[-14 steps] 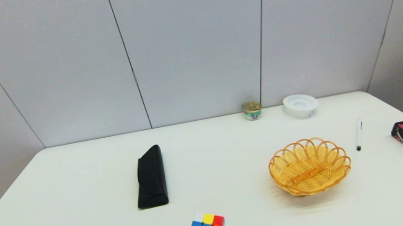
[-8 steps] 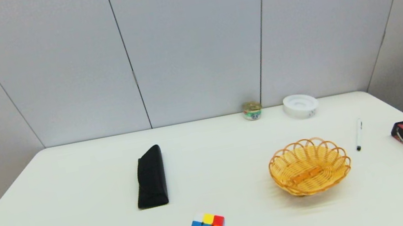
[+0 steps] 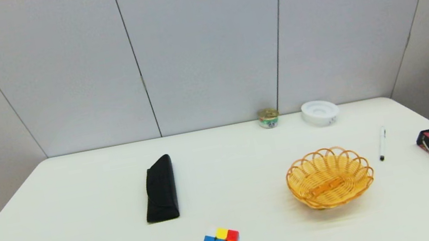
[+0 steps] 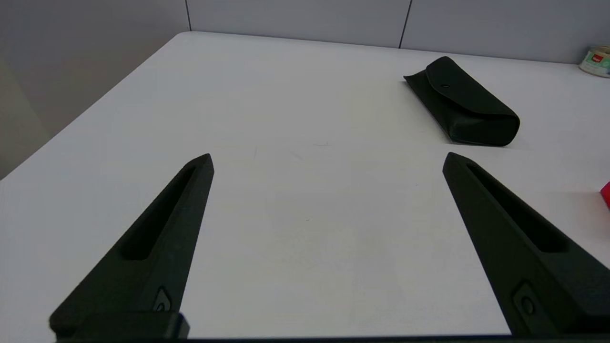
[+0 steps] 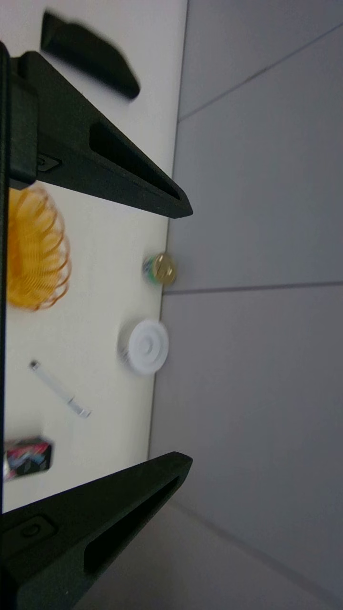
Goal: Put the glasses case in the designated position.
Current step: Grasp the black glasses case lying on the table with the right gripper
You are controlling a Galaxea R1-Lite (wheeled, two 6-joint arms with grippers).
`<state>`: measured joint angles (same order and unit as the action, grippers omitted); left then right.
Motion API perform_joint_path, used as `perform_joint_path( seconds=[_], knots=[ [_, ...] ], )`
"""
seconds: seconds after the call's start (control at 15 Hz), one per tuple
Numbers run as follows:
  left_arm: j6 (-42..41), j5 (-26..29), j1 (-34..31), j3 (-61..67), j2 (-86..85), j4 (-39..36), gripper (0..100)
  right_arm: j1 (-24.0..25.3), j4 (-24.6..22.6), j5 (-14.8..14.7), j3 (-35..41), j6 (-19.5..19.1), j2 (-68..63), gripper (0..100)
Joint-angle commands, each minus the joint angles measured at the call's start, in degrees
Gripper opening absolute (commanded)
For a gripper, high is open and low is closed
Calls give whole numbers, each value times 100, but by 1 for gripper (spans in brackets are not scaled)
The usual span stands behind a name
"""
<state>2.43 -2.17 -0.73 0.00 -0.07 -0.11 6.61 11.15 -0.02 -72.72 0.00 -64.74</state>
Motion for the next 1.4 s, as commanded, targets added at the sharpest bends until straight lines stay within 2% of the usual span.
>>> perform_joint_path(
  seconds=[0.07,0.33,0.47,0.67,0.73,0.8,0.93,1.07,1.27,1.4],
  knots=[
    [4,-3,3,0,7,2,100,1027,3894,125,-3864,1283,-2965,100],
    [4,-3,3,0,7,-15,100,1528,4061,495,-3873,1740,-3484,100],
    [4,-3,3,0,7,2,100,1871,4351,723,-3873,1890,-3703,100],
    [4,-3,-6,0,7,-15,100,2064,4685,1523,-3882,2241,-3897,100],
    [4,-3,-6,0,7,2,100,2178,4712,1716,-3873,2320,-3949,100],
    [4,-3,3,0,7,2,100,2266,4694,1778,-3882,2347,-3993,100],
    [4,-3,-6,0,7,2,100,2662,4641,1778,-3882,2487,-4204,100],
    [4,-3,3,0,7,-15,100,2996,4589,1646,-3882,2522,-4424,100],
    [4,-3,-6,0,7,-15,100,3435,4211,987,-3882,2514,-4740,100],
    [4,-3,3,0,7,2,100,3672,3657,345,-3882,2479,-5013,100]
  ],
)
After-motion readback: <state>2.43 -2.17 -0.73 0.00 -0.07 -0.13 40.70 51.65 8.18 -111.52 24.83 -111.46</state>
